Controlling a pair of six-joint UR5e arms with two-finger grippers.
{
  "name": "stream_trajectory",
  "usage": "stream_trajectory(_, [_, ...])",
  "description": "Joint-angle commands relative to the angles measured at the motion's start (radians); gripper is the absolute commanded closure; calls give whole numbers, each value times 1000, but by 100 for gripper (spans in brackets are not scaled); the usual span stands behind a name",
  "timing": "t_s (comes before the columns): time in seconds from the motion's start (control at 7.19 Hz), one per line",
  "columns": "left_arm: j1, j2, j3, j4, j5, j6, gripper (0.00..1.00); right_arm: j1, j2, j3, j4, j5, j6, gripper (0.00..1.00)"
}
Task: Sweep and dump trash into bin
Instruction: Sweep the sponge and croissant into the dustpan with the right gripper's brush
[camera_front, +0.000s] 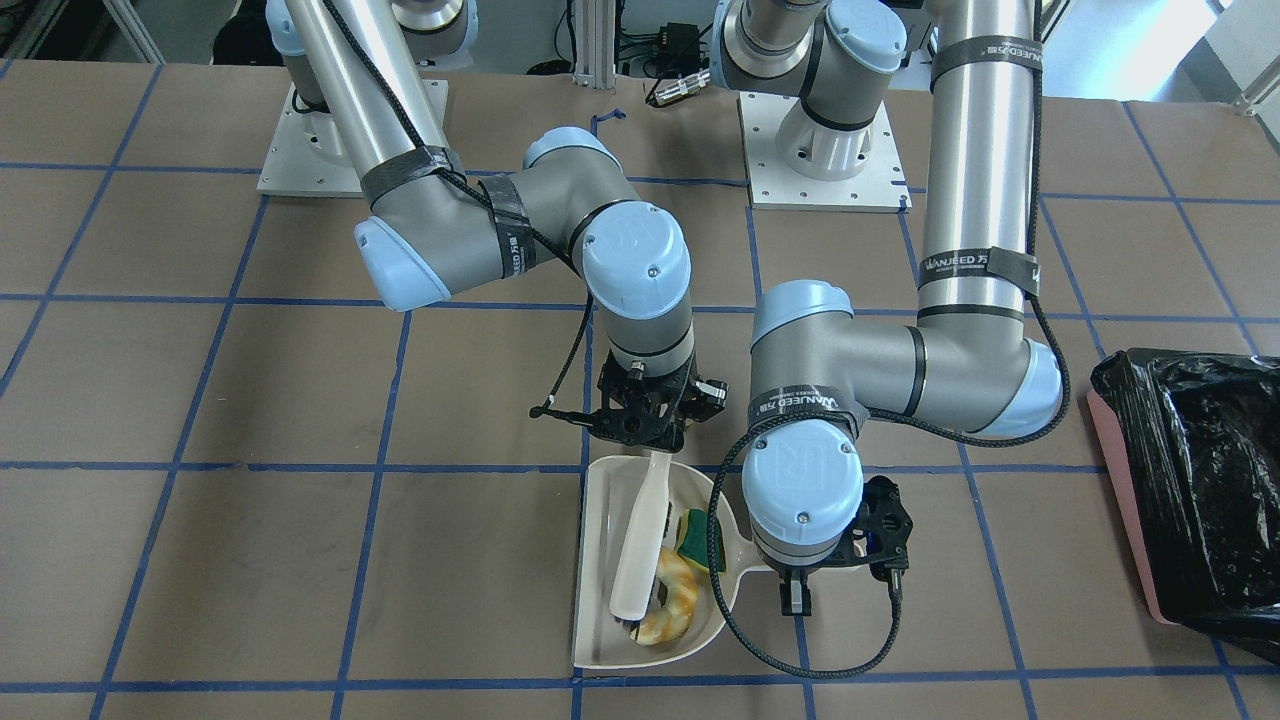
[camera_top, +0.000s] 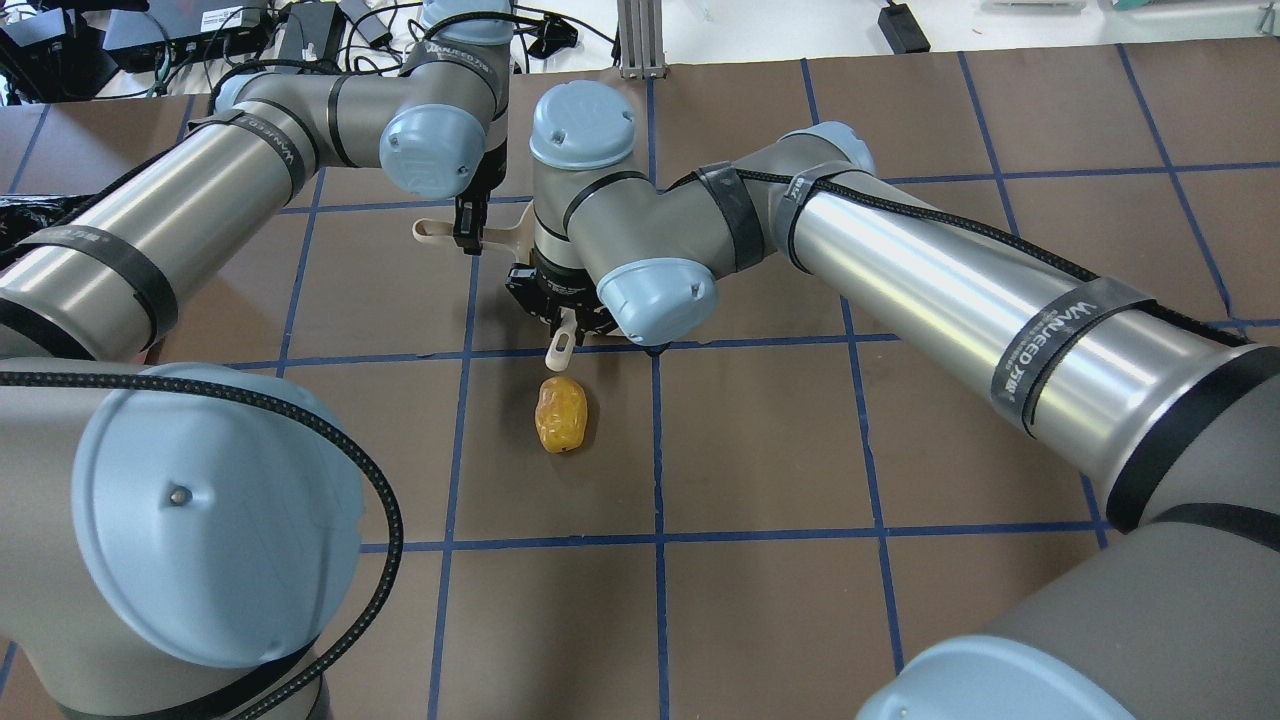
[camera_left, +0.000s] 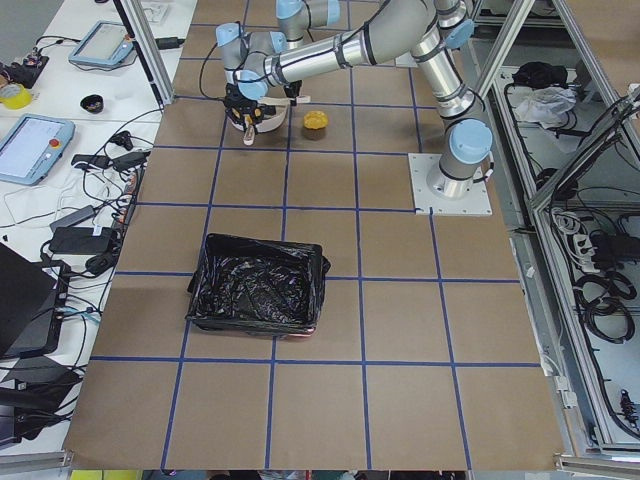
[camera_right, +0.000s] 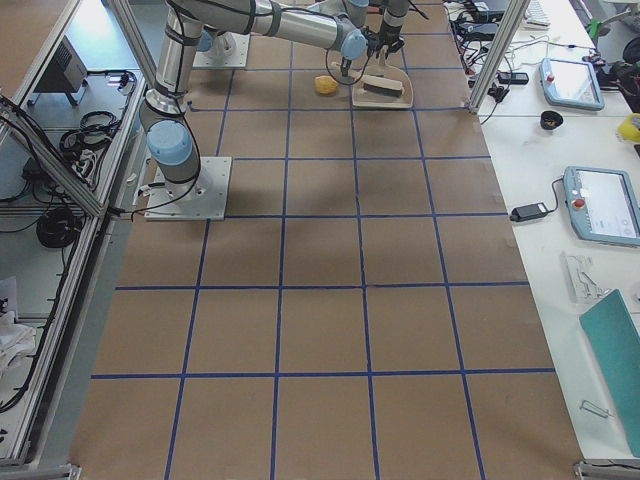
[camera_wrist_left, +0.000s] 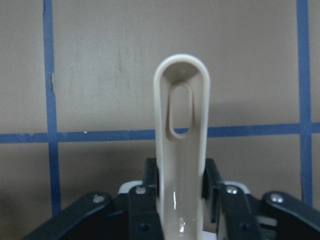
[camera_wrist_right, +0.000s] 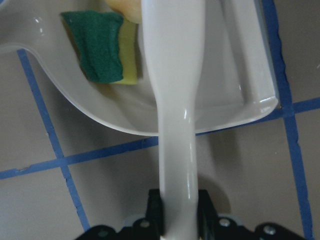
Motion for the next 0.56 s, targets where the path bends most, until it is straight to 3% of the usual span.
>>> stream_trajectory(0.0, [49,13,-13,23,-28,72,100,-6,-41,6,116,-136,-62,89])
stream_trajectory(0.14, [63,17,-12,24,-27,86,100,-15,-78,12,199,-226,-170,88])
stream_trajectory(0.42, [109,22,5,29,-54,125,100,-20,-102,13,245,-276,-196,89])
